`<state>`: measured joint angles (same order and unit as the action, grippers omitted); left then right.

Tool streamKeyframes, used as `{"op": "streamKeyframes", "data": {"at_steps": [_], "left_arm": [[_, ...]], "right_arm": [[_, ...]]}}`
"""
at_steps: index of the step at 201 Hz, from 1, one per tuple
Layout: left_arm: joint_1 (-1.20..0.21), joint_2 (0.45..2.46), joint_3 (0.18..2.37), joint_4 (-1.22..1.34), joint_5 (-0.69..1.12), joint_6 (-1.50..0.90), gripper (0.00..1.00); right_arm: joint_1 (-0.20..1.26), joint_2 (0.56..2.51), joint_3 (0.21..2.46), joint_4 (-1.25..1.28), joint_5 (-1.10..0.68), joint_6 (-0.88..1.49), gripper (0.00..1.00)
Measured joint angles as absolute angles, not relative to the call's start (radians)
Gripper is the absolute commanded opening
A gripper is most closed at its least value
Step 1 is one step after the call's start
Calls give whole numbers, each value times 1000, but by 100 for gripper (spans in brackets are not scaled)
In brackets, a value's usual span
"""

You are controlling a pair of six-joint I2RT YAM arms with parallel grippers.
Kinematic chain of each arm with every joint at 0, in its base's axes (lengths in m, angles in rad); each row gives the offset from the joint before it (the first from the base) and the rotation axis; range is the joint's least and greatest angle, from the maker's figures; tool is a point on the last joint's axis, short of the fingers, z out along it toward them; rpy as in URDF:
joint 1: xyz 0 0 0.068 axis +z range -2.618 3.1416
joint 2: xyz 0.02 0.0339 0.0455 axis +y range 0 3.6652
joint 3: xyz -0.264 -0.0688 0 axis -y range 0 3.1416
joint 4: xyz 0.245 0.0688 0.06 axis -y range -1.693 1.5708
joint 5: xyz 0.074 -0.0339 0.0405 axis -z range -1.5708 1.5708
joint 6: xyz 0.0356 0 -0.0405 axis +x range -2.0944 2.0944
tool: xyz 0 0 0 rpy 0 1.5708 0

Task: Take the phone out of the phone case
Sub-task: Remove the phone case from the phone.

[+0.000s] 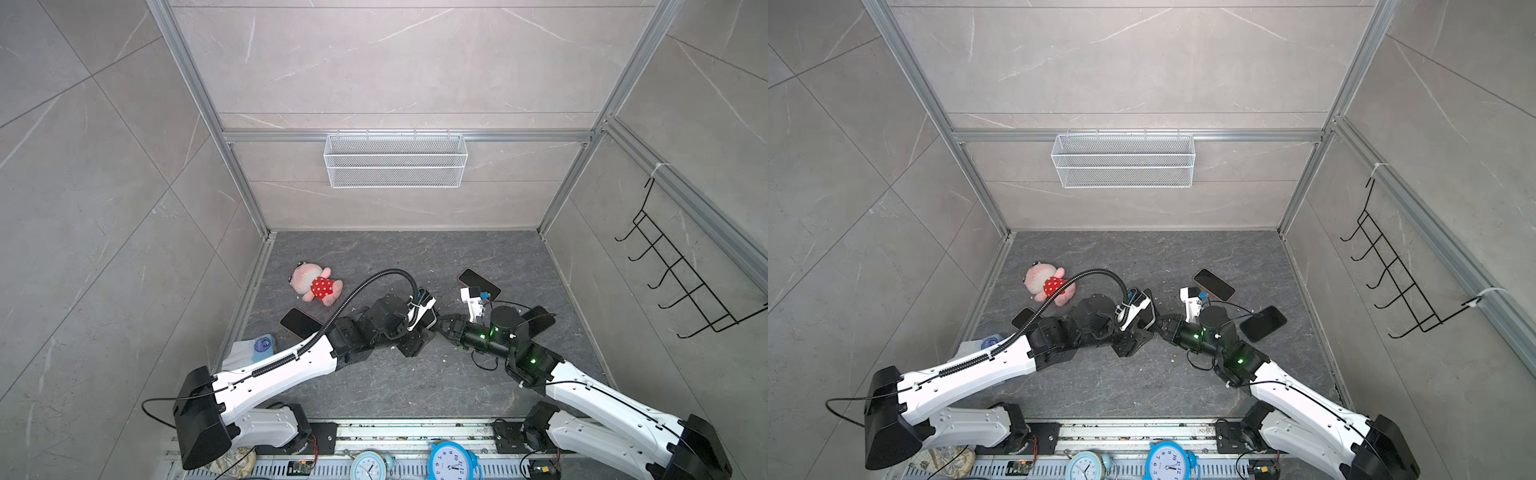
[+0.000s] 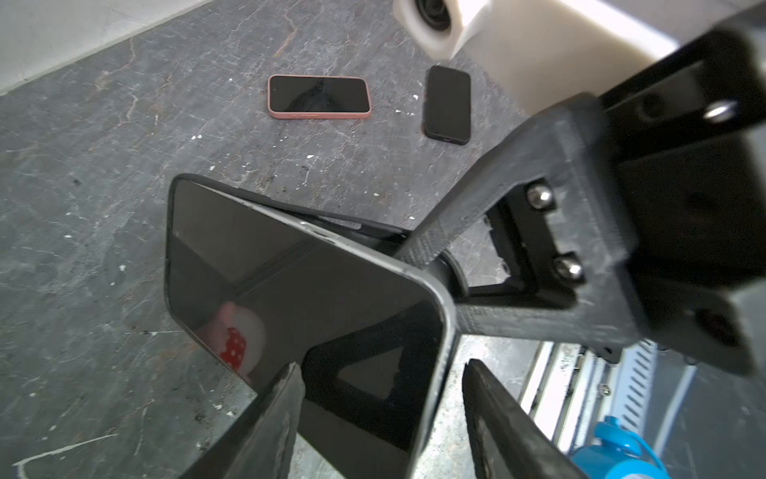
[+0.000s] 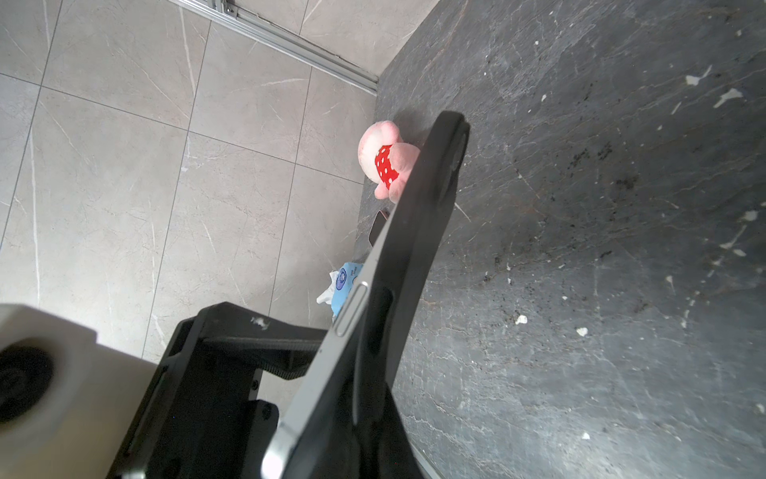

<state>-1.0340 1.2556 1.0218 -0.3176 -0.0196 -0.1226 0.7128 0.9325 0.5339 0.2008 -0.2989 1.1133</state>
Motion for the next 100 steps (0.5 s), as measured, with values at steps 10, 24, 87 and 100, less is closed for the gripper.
{"op": "streamKeyframes", "data": {"at_steps": [10,24,87,100], "left_arm": [[-1034,1263,1023,-320,-30,-115,59],[-1039,1271,1023,-320,-41,-106,57],[-1045,1271,1021,-319,-46,-92,58],[-1045,1260,1019,-318,-47,-92,58]], "right_arm": [[713,934,529,204,-299,1116,0],[713,936,522,206,-298,1117,0],[713,937,514,213,-296,1127,0],[713,937,514,216,-299,1127,0]]}}
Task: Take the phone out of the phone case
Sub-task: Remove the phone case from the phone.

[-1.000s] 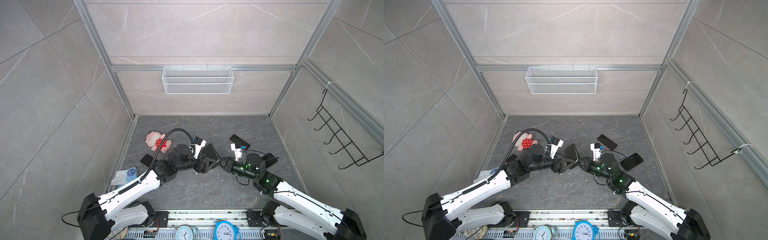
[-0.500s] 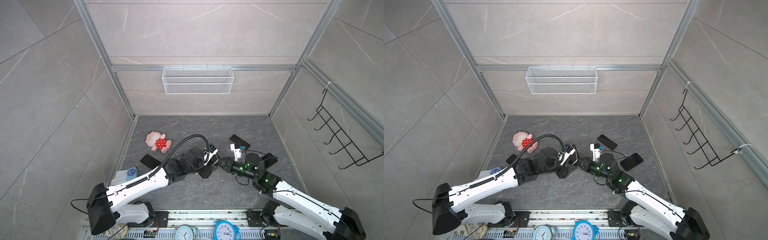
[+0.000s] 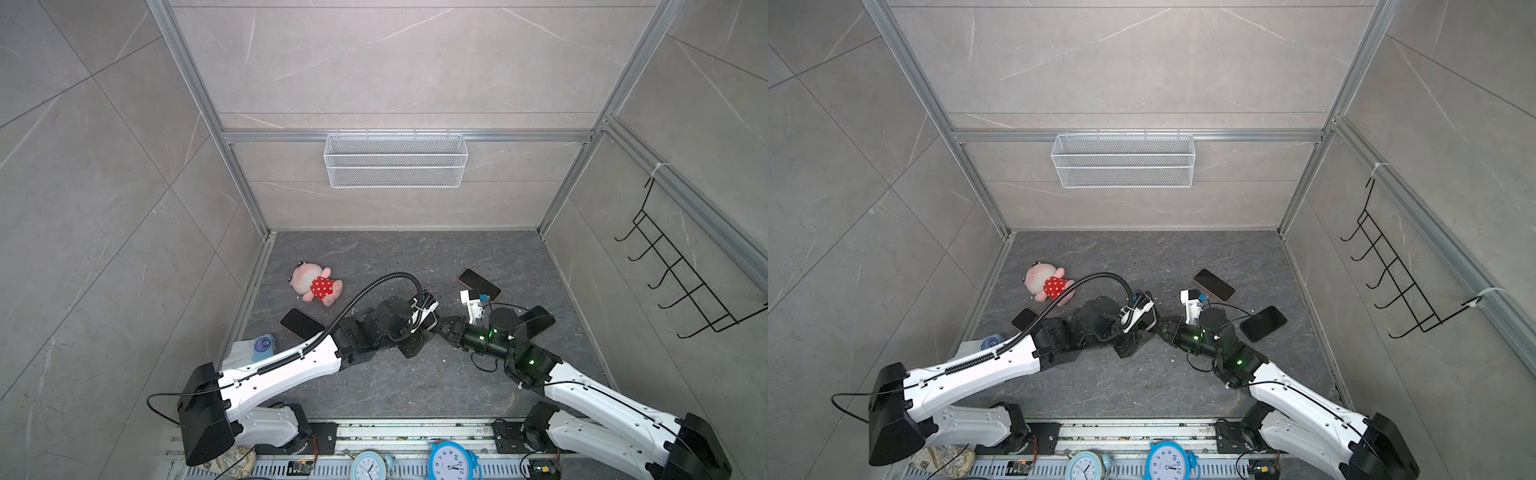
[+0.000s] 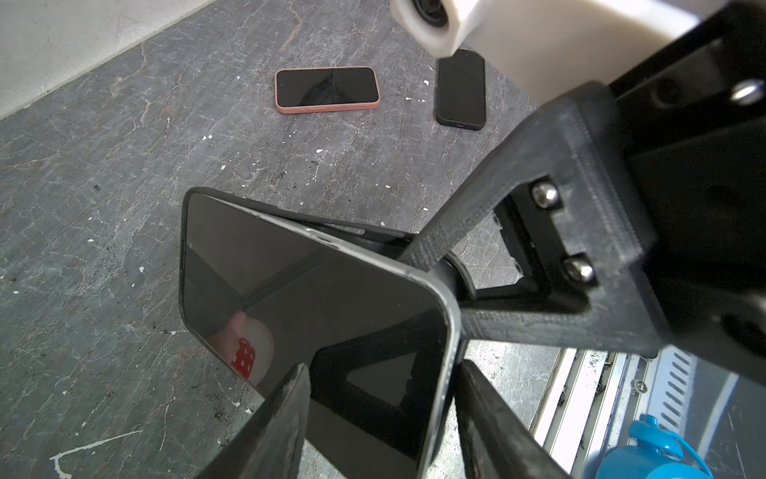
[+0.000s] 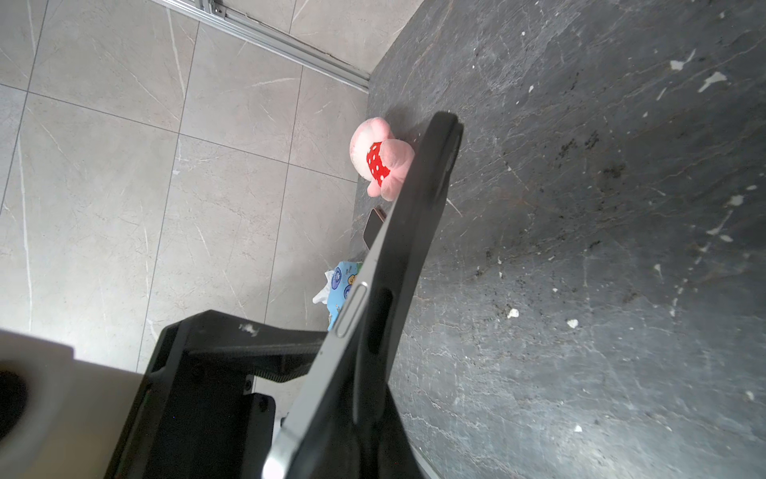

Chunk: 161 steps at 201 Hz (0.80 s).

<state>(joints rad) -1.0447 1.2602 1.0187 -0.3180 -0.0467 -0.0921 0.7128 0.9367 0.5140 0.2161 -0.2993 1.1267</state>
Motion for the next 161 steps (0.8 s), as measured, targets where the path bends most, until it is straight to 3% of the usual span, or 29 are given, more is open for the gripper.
{"op": "streamKeyframes", "data": {"at_steps": [82,161], "left_arm": [[-1043,1227,1018,-311,-49,-93,57],[-1076,1282,1019,-306,-139,-72,41]], "right_arm": [[713,929,508,218,-303,1127,0],[712,926,500,213,-297,1135,0]]}}
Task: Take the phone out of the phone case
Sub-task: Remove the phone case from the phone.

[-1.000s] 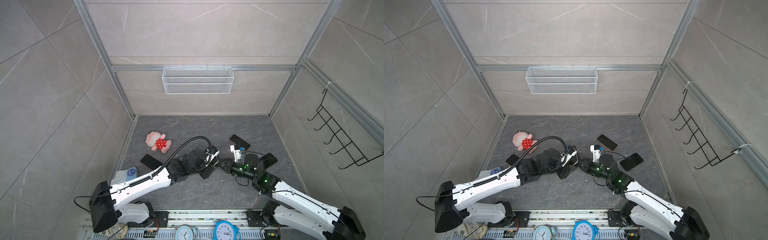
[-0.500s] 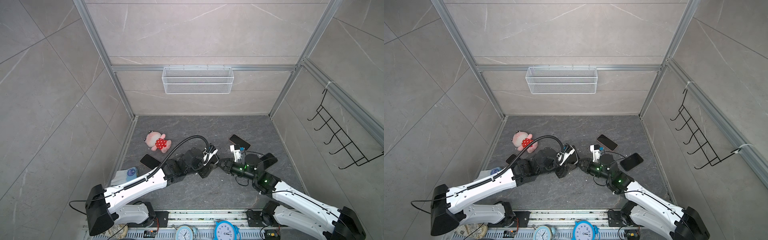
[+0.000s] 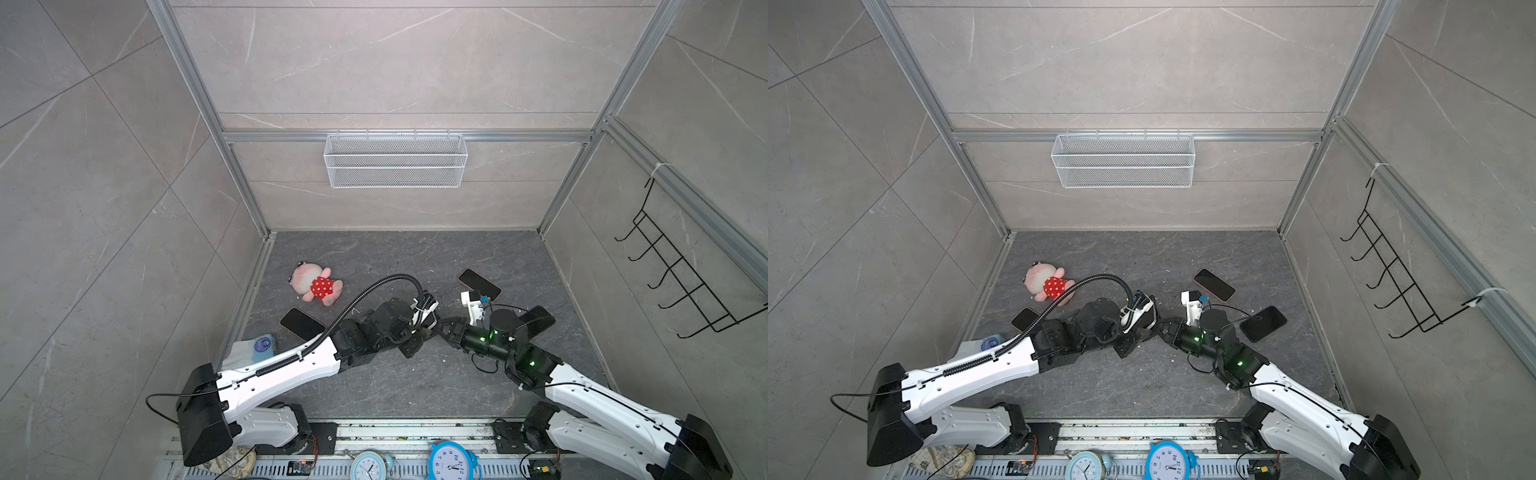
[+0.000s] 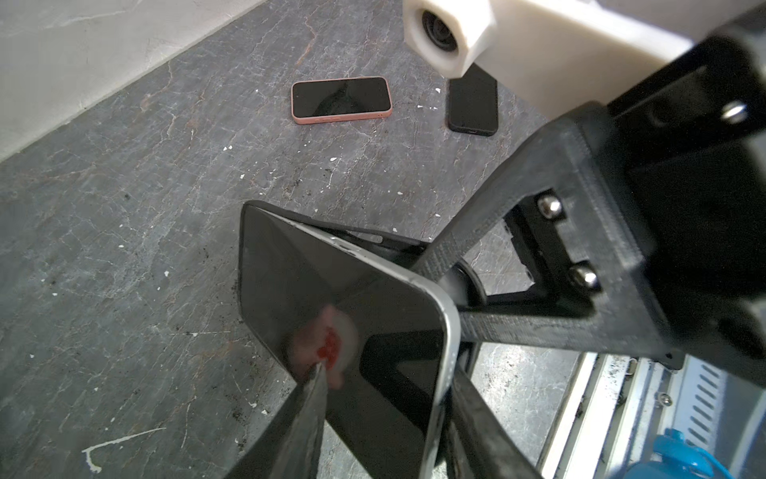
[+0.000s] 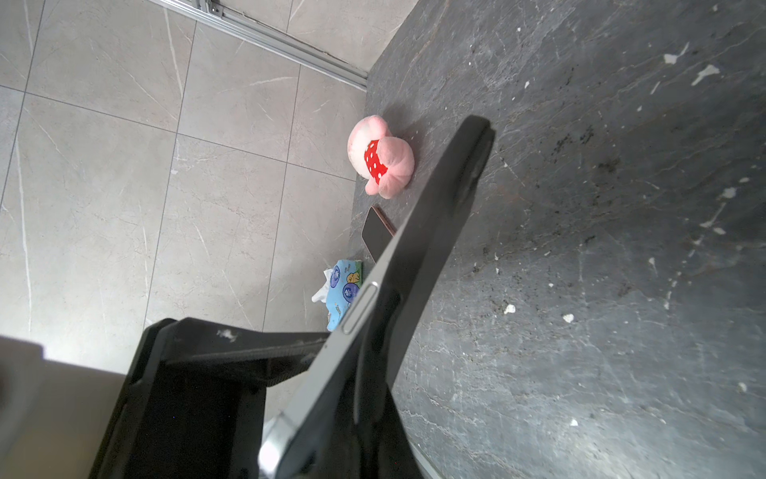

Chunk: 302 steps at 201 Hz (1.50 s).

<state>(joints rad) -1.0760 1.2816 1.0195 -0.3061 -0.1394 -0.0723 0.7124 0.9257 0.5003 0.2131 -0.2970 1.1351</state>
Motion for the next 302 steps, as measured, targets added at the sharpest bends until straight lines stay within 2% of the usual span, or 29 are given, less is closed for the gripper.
{"op": "streamKeyframes", "data": {"at_steps": [69,132,250,302], "left_arm": [[-1116,1348,1020,-278,-285,-23,21],[-1118,1349,1004,-244,-319,-7,15],[-1123,1228,949,-284,-442,151,13],[-1160,1150,927,-305,-560,244,13]], "right_arm": [[707,933,480,216,-288,1165,0],[707,933,480,233,-297,1176,0],[721,933,383,266,-310,1176,0],[715,935,310,224,-245,1178,0]]}}
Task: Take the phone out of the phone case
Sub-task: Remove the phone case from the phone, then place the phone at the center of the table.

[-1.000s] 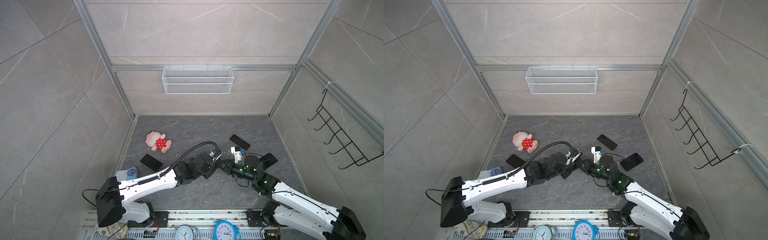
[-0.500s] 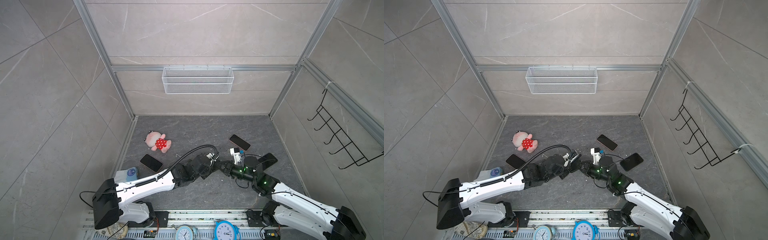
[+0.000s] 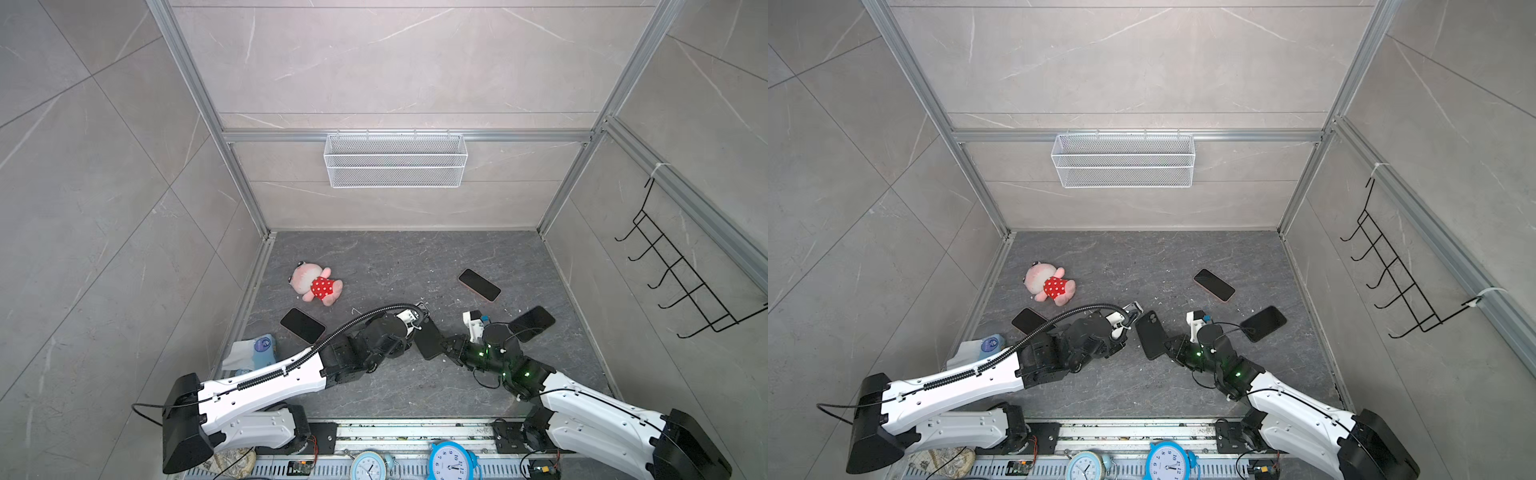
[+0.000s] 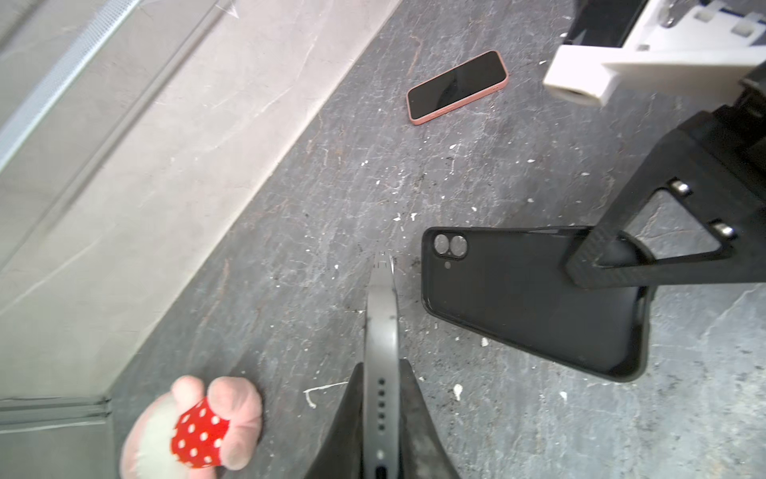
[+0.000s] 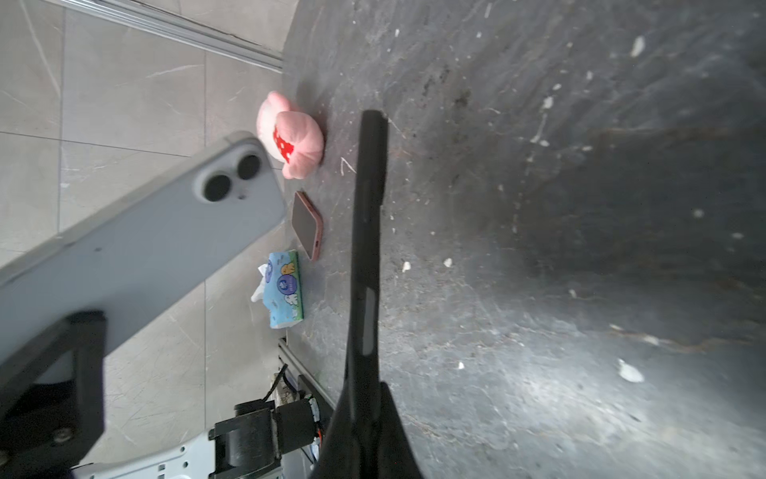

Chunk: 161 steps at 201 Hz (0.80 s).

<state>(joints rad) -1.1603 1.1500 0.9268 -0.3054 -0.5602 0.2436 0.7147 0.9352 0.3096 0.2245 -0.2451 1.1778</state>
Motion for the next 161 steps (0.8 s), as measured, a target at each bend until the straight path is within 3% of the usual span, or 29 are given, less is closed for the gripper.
{"op": "streamKeyframes", "data": {"at_steps": [96,161], "left_arm": [[-1226,1295,803,-281,-599,399,11],[-1281,1361,719,-165,-592,513,9]], "right_arm": [[676,726,286,55,-104,1191,0],[672,761,274,55,-97,1222,0]]}}
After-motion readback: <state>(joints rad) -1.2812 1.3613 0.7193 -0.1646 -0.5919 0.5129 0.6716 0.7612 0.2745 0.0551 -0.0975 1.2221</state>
